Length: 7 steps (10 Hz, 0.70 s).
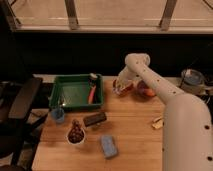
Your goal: Wipe red bowl with towel
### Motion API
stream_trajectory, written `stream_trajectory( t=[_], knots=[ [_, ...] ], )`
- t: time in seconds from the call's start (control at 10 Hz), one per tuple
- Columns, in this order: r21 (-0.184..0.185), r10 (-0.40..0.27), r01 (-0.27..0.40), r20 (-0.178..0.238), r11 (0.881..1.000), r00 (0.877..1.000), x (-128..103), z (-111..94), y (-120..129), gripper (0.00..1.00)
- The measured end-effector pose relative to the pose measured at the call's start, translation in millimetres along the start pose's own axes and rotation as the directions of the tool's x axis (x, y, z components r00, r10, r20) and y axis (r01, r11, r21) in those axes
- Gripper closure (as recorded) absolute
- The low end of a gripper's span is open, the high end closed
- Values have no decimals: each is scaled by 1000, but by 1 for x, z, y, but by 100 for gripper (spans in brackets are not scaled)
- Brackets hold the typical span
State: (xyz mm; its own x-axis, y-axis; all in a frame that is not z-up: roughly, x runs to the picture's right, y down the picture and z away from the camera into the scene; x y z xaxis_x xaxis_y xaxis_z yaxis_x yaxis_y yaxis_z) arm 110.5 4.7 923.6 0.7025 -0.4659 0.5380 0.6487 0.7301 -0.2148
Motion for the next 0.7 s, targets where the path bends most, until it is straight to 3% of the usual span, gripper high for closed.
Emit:
stream_trajectory(
  t=[0.2,0.4,0.5,0.7],
  knots=[
    [-31,28,-29,-32,999,999,12,-8,18,100],
    [-51,55,-59,-80,997,995,38,-16,26,100],
    [-51,57,-63,-98,997,993,50,-18,20,100],
    [-32,61,-64,-90,997,994,61,-16,2,100]
  ],
)
